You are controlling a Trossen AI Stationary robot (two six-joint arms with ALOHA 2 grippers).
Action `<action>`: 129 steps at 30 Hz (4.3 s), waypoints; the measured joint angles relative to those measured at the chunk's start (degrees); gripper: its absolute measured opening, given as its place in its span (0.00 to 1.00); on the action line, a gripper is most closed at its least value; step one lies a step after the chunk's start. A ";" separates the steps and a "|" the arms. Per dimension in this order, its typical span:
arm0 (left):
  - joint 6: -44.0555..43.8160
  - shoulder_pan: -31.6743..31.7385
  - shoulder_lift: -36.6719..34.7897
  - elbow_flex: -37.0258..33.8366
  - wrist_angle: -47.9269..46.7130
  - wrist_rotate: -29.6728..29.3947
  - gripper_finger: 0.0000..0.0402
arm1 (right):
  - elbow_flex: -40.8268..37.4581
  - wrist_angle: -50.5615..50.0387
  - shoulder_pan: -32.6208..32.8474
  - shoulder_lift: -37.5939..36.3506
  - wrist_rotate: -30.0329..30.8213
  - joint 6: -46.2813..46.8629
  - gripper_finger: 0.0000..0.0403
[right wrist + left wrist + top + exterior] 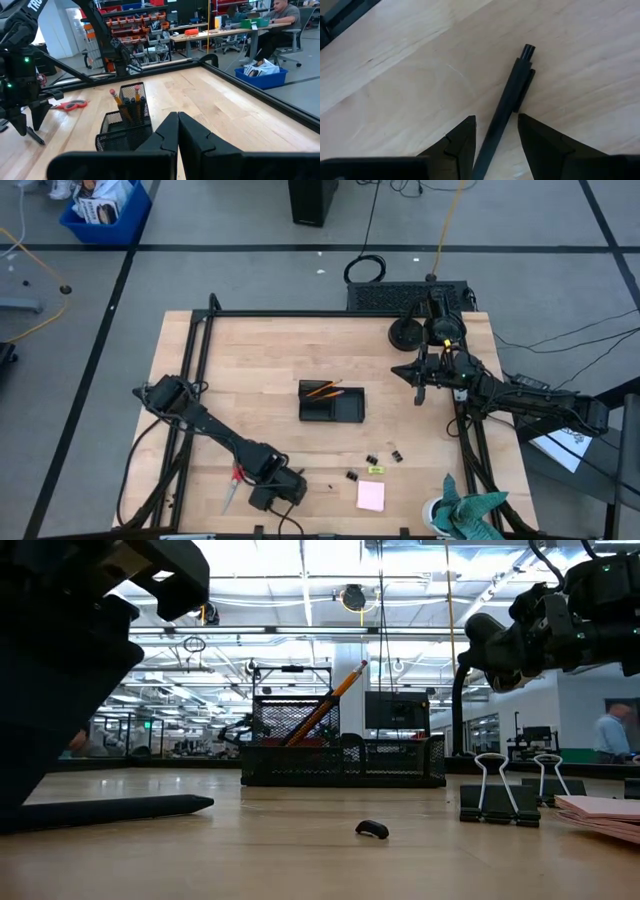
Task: Pick and place office supplies into organizer
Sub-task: Put the pen into the top left section of the desk organizer
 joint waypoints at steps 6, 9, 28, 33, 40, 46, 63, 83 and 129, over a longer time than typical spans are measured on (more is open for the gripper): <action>-4.37 -0.41 0.01 -0.01 0.06 -0.96 0.39 | 0.00 -0.50 0.00 0.00 0.02 0.00 0.00; -13.46 0.10 0.01 -0.03 0.81 -0.79 0.39 | 0.02 -0.48 -0.02 0.00 0.02 0.02 0.00; -77.38 11.10 6.16 4.17 13.34 12.05 0.39 | 0.02 -0.41 -0.02 0.03 -0.03 3.02 0.00; -89.16 13.08 6.48 4.17 17.35 9.92 0.39 | 0.00 -0.50 -0.02 0.03 -0.20 3.02 0.00; -96.20 11.74 6.47 4.17 17.33 7.54 0.39 | 0.01 -1.22 -0.02 0.03 -0.27 3.03 0.00; -105.50 9.24 6.37 4.23 17.00 2.66 0.31 | 0.02 -1.70 -0.02 0.03 -0.29 3.02 0.00; -117.73 2.45 6.00 4.57 11.91 -7.85 0.07 | 0.00 -2.69 -0.02 0.00 -0.29 0.96 0.00; -118.12 1.15 0.68 3.66 10.84 -16.13 0.02 | 0.01 -3.10 0.00 0.07 -0.43 1.46 0.00; -119.85 -0.91 0.07 3.91 11.49 -7.14 0.46 | 0.02 -3.86 0.00 0.08 -0.32 1.29 0.00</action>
